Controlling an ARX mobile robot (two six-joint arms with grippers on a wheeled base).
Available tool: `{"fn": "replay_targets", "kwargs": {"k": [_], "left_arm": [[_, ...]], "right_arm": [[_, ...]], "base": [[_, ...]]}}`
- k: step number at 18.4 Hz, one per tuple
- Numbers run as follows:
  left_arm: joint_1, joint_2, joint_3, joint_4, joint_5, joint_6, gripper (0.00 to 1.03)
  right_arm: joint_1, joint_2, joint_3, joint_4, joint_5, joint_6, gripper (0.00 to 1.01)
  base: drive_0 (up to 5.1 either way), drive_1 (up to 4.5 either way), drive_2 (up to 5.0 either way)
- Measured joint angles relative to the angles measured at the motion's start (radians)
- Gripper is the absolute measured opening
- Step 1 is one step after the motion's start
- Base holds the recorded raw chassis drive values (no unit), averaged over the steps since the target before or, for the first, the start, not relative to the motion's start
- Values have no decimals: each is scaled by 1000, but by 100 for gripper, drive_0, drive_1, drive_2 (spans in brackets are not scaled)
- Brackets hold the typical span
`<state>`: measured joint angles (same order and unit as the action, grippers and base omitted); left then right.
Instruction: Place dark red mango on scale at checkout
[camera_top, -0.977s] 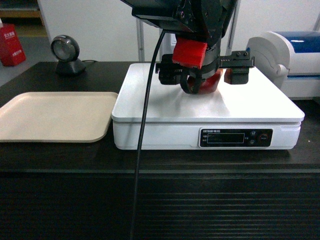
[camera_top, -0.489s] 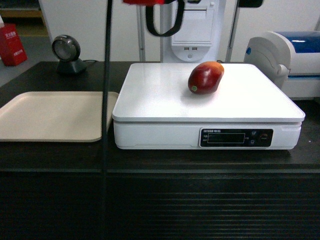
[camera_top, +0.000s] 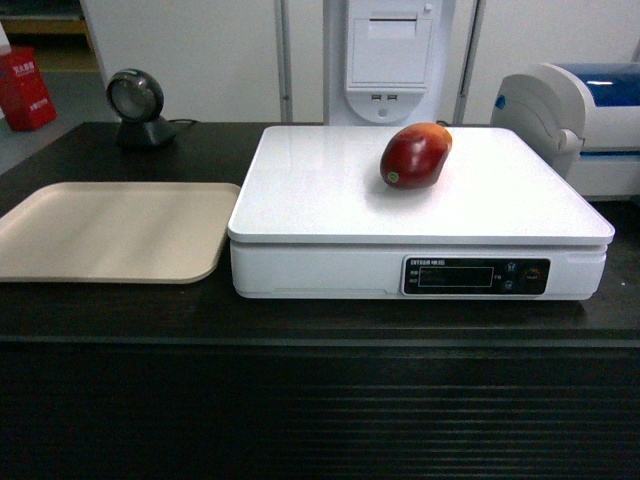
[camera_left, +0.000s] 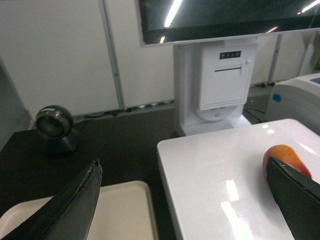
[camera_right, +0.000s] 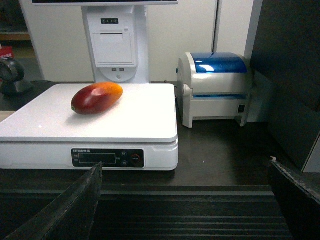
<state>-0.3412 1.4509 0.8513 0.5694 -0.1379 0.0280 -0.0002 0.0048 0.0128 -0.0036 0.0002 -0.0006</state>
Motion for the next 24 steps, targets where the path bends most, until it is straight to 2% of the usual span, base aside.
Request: {"fn": "replay_targets", "kwargs": {"k": [1,2,4,6,8,9,11,15,16,17,24], "left_arm": [[12,-65,-52,-7,-63,-3,94],[43,-152,-127,5,-126,-10,83],[115,-380,-336,-5,-98,-21,59],[157,-490,-470,26,-55,-22,36],[164,-501,-489,28,-46,-22,31],[172,-514,-512,29,-35,-22,26],[201,-576,-590,31,2,-22,4],[253,-705,-694,13,47,-25,2],[298,-749,-719,-6,114,-24,2],[341,-777,-732,-21,130,-25,2],[338,-989,-808,-156,138,-27,2]], "right_arm": [[0,0,0,0,0,0,98],[0,0,0,0,0,0,98],[0,0,0,0,0,0,98],[0,0,0,0,0,0,98],[0,0,0,0,0,0,98],[0,0,0,0,0,0,98],[0,0,0,0,0,0,98],[0,0,0,0,0,0,98],[0,0,0,0,0,0,98],[0,0,0,0,0,0,98],[0,0,0,0,0,0,98]], "base": [[0,0,0],[0,0,0],[0,0,0],[0,0,0],[0,0,0],[0,0,0],[0,0,0],[0,0,0],[0,0,0],[0,0,0],[0,0,0]]}}
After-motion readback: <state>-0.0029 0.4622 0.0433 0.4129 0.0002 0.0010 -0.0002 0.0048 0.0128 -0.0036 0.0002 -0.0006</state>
